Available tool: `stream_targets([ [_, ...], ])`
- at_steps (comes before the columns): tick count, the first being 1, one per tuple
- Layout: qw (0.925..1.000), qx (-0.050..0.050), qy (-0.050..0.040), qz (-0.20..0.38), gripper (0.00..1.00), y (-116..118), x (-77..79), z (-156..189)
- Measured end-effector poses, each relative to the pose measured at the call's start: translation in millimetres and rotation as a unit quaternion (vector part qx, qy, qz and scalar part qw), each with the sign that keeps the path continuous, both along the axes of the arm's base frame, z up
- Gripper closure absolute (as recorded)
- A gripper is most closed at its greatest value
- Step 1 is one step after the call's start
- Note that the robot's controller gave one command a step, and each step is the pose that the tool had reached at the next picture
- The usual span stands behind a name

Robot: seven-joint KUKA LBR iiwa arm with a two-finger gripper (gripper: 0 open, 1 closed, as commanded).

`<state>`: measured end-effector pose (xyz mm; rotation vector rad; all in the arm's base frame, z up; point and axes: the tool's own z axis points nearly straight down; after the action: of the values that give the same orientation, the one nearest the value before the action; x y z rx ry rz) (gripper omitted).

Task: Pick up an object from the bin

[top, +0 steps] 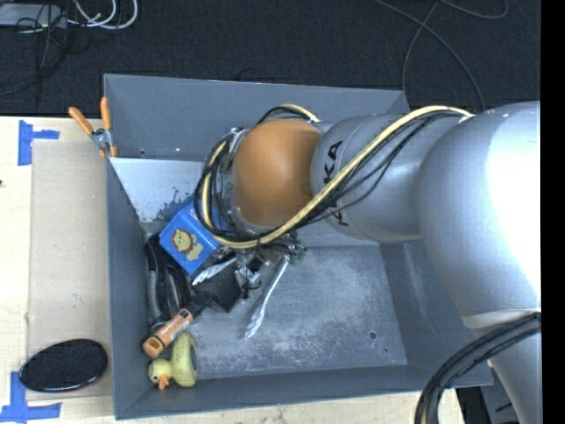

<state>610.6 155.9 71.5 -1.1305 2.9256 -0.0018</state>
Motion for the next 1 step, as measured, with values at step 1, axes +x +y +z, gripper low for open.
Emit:
stream_targets([
  [1, 1.0, 0.0, 0.0007, -0.001, 1.0, -0.2, -0.2, 5.2],
])
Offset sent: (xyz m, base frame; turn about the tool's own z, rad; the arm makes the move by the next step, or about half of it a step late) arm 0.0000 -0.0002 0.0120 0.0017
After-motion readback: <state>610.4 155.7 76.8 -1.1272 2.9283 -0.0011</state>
